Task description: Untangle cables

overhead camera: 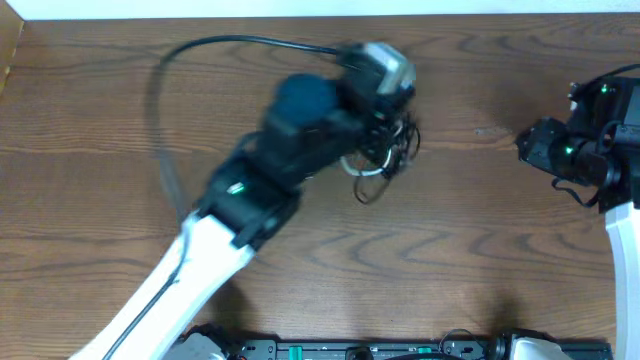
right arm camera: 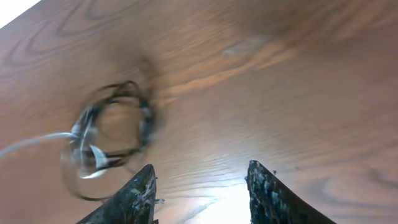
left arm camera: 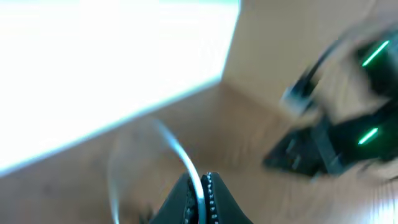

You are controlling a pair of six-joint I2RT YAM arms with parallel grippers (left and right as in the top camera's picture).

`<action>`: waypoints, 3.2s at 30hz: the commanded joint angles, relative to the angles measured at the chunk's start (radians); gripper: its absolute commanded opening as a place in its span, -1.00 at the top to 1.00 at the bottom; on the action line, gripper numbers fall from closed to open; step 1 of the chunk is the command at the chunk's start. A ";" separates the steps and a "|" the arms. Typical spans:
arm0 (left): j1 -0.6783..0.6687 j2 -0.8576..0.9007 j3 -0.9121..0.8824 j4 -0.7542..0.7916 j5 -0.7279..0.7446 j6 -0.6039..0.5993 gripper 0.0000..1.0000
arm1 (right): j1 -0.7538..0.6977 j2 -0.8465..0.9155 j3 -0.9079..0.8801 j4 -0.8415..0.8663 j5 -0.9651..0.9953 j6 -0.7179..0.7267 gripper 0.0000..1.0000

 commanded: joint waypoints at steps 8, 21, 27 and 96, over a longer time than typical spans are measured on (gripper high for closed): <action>0.159 -0.135 0.032 0.140 0.006 -0.143 0.85 | 0.005 0.078 0.008 0.064 -0.509 -0.254 -0.06; 0.190 -0.143 0.178 0.216 0.005 -0.162 0.85 | 0.237 0.171 0.008 0.218 -0.511 -0.298 -0.48; 0.211 -0.147 0.178 0.173 0.005 -0.162 0.85 | 0.351 0.356 0.008 0.320 -0.512 -0.317 -0.52; 0.240 -0.167 0.178 0.133 0.001 -0.165 0.85 | 0.679 0.862 0.008 0.621 -0.615 -0.743 0.14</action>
